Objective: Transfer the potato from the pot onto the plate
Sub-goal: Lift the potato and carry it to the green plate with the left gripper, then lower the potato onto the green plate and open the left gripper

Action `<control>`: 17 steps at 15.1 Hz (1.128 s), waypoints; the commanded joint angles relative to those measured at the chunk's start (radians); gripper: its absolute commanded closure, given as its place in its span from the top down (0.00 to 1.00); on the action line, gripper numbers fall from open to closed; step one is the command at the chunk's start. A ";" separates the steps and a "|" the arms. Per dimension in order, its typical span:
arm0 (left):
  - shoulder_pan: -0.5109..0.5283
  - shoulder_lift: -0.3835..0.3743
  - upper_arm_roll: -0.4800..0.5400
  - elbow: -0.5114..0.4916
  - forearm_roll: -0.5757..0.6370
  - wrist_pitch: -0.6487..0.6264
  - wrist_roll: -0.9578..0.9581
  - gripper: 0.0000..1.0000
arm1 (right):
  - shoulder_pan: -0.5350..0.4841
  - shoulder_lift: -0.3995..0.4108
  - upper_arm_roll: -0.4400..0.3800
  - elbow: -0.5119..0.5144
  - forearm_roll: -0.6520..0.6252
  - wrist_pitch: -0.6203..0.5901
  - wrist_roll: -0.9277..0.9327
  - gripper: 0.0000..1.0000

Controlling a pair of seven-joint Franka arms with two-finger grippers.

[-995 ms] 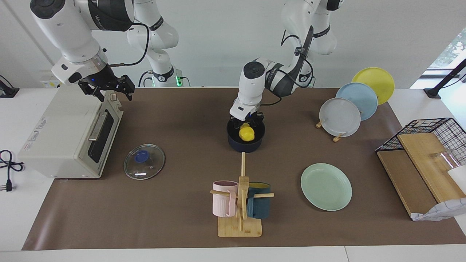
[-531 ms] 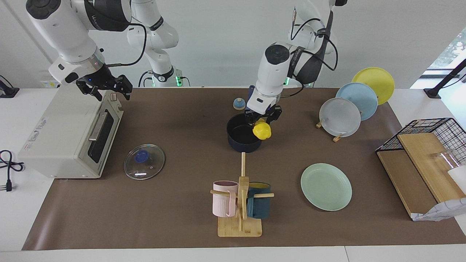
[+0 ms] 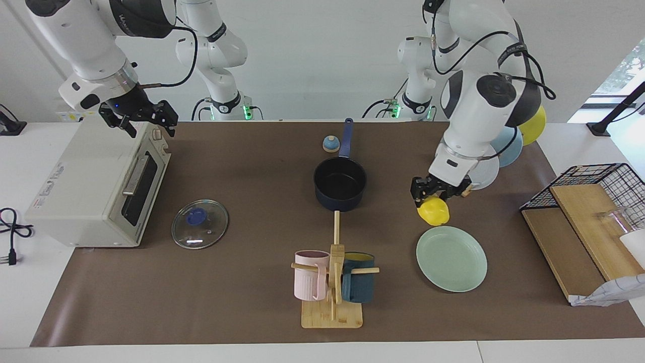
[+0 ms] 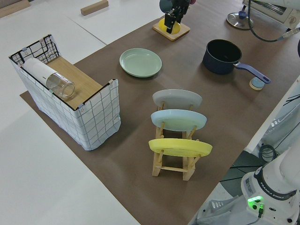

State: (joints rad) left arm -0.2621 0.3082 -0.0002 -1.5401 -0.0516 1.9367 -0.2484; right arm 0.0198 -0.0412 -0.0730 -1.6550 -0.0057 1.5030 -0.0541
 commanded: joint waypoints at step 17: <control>0.149 0.210 -0.006 -0.095 -0.001 0.304 0.317 0.44 | -0.004 -0.011 0.005 -0.016 0.018 0.013 0.016 1.00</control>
State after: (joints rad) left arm -0.1258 0.5434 -0.0024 -1.5918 -0.0522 2.2282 0.0474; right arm 0.0208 -0.0412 -0.0708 -1.6551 -0.0056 1.5032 -0.0541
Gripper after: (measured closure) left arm 0.370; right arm 0.000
